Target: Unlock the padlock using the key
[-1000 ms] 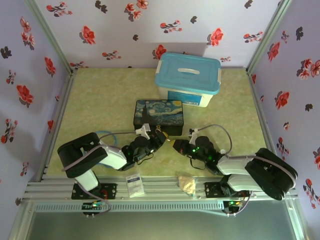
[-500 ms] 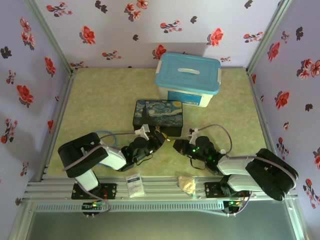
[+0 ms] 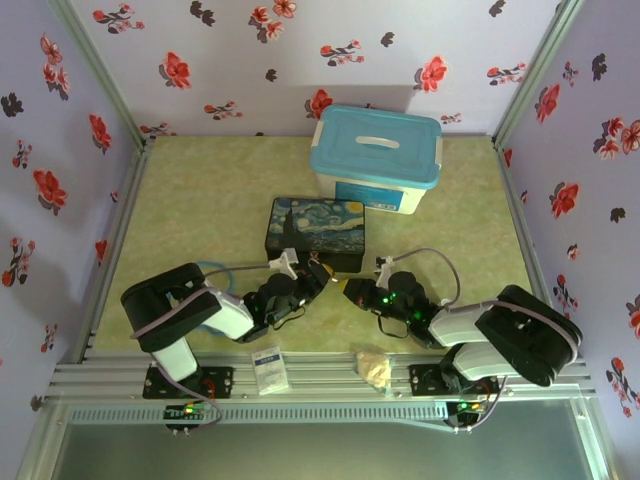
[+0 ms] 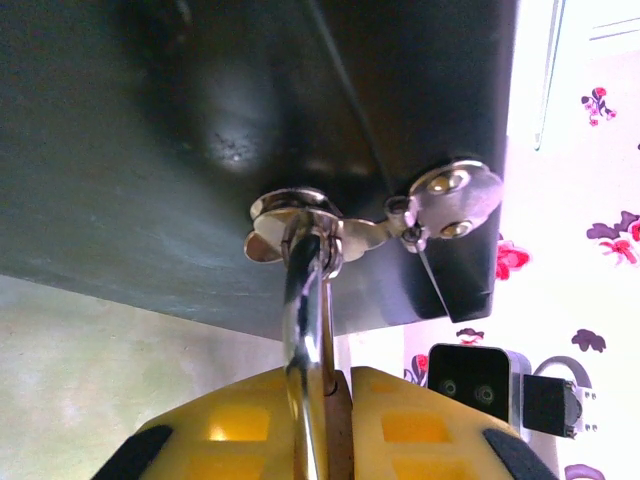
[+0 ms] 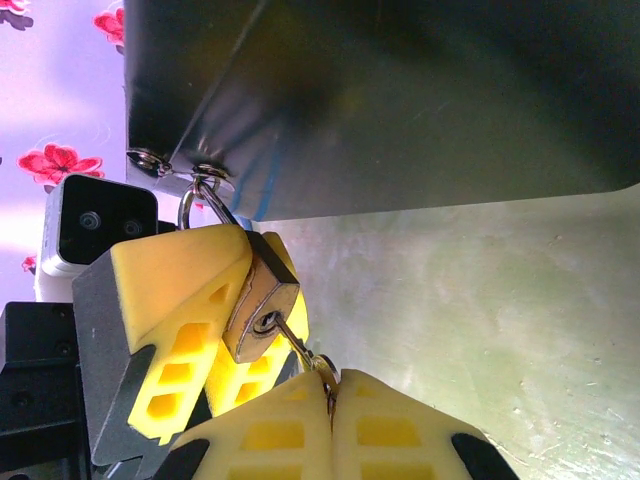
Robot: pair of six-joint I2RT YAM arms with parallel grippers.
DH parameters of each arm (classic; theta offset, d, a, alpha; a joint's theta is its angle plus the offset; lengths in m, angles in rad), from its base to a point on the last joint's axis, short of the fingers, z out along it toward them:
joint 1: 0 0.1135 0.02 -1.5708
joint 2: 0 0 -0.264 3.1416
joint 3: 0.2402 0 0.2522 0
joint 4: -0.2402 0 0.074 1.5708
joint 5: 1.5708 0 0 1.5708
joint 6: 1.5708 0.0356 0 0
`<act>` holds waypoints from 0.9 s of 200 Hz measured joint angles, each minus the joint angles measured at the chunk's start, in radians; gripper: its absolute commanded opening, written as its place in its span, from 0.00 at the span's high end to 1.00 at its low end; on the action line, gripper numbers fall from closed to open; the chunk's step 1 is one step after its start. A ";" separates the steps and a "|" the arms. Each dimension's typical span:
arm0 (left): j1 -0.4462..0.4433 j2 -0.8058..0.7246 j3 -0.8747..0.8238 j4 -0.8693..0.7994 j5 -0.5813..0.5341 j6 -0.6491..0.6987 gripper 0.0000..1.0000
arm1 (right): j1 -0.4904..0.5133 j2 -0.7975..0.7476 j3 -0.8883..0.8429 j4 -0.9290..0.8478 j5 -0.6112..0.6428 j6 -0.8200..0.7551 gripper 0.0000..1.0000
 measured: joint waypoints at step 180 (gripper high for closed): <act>0.006 0.071 -0.003 0.067 -0.027 -0.030 1.00 | -0.040 0.237 0.000 0.262 -0.066 0.092 1.00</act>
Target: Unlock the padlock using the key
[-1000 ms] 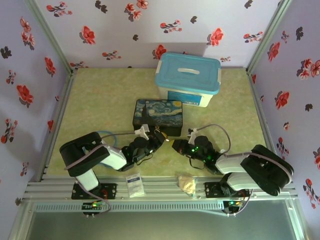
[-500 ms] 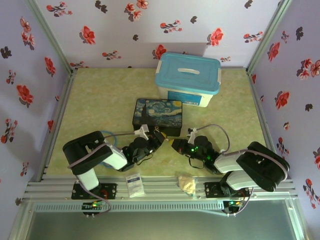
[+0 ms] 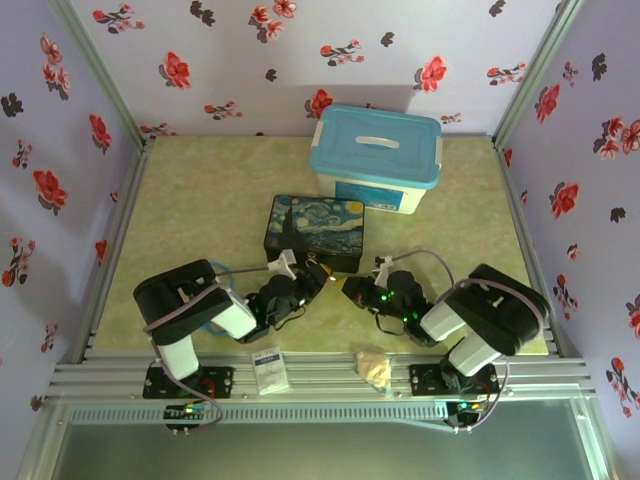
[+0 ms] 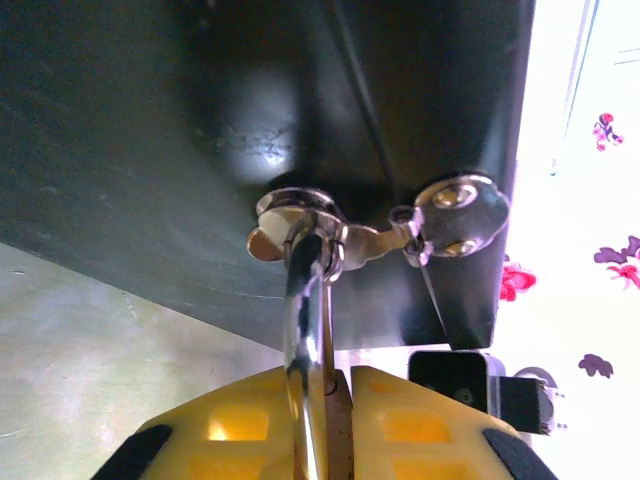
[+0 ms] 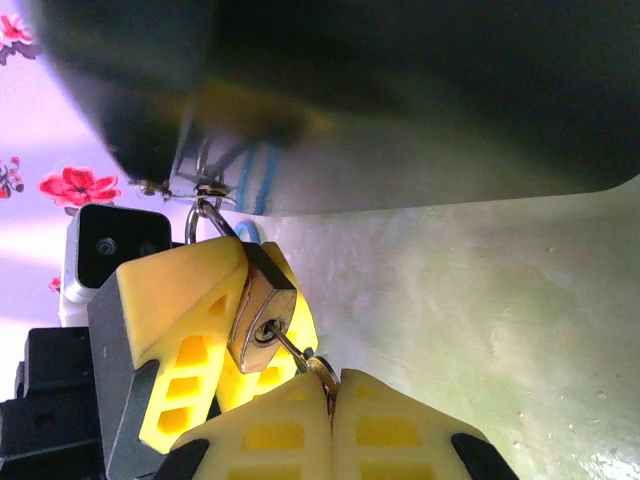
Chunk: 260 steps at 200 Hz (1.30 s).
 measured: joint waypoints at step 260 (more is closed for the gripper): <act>0.011 -0.025 0.047 0.019 0.072 -0.021 1.00 | -0.233 -0.145 0.023 -0.135 -0.394 0.032 1.00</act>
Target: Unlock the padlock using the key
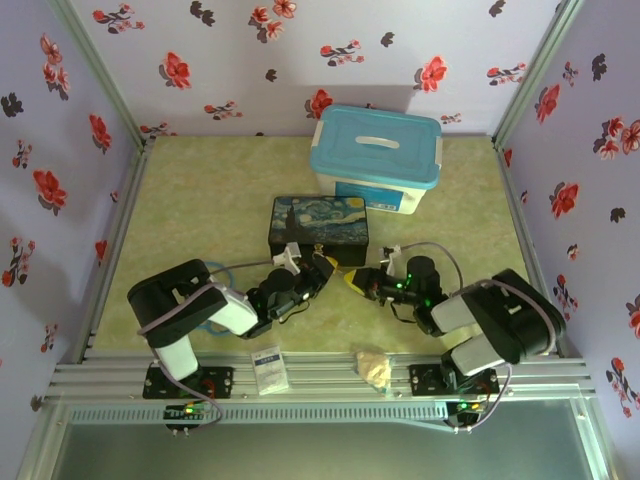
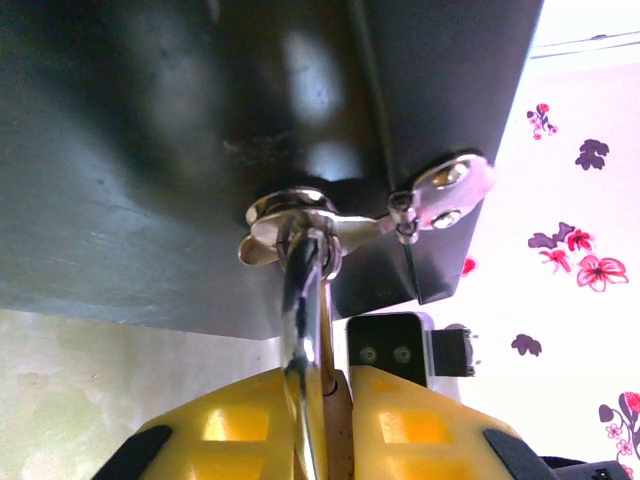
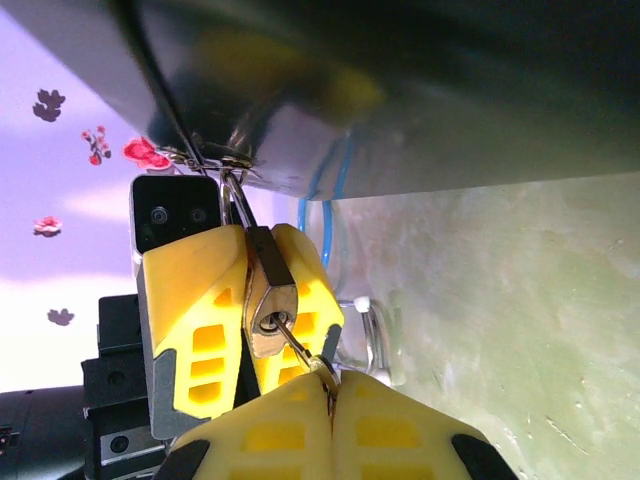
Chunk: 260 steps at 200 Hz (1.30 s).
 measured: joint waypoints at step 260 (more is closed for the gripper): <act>-0.009 0.046 0.071 0.031 0.000 0.018 1.00 | 0.030 -0.353 0.085 -0.539 0.177 -0.101 1.00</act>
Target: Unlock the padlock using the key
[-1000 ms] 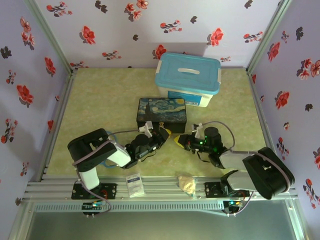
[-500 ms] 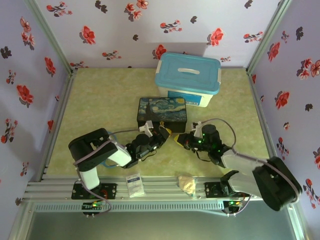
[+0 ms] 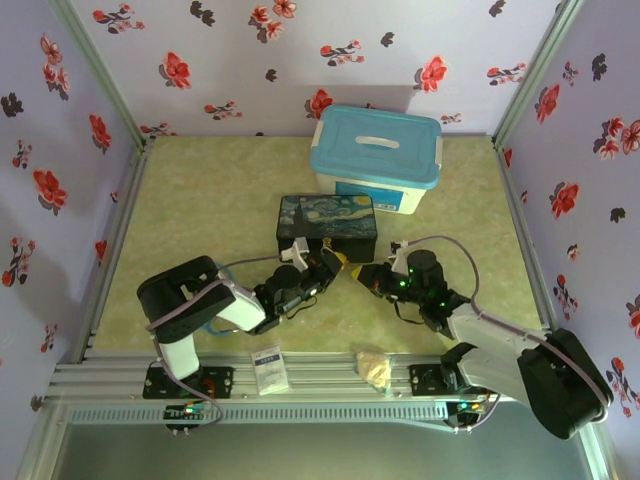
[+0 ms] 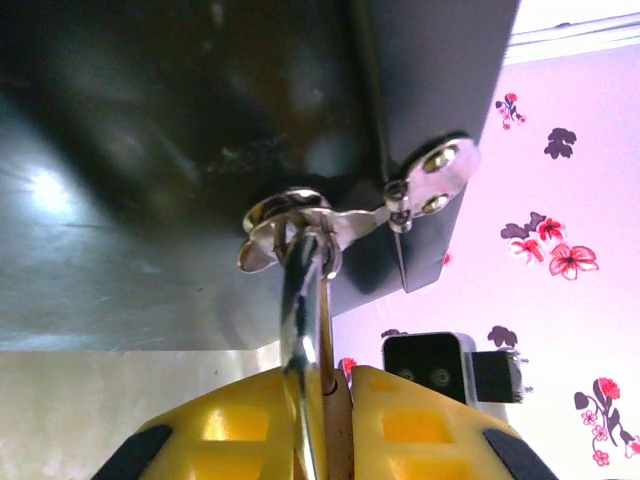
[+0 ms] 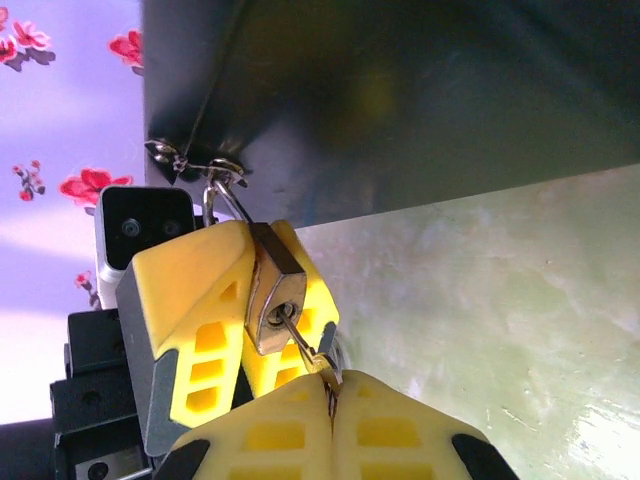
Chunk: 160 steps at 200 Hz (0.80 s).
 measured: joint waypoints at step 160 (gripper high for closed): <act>-0.024 -0.004 -0.011 0.006 -0.037 -0.019 1.00 | -0.108 0.080 0.068 -0.049 -0.177 -0.046 1.00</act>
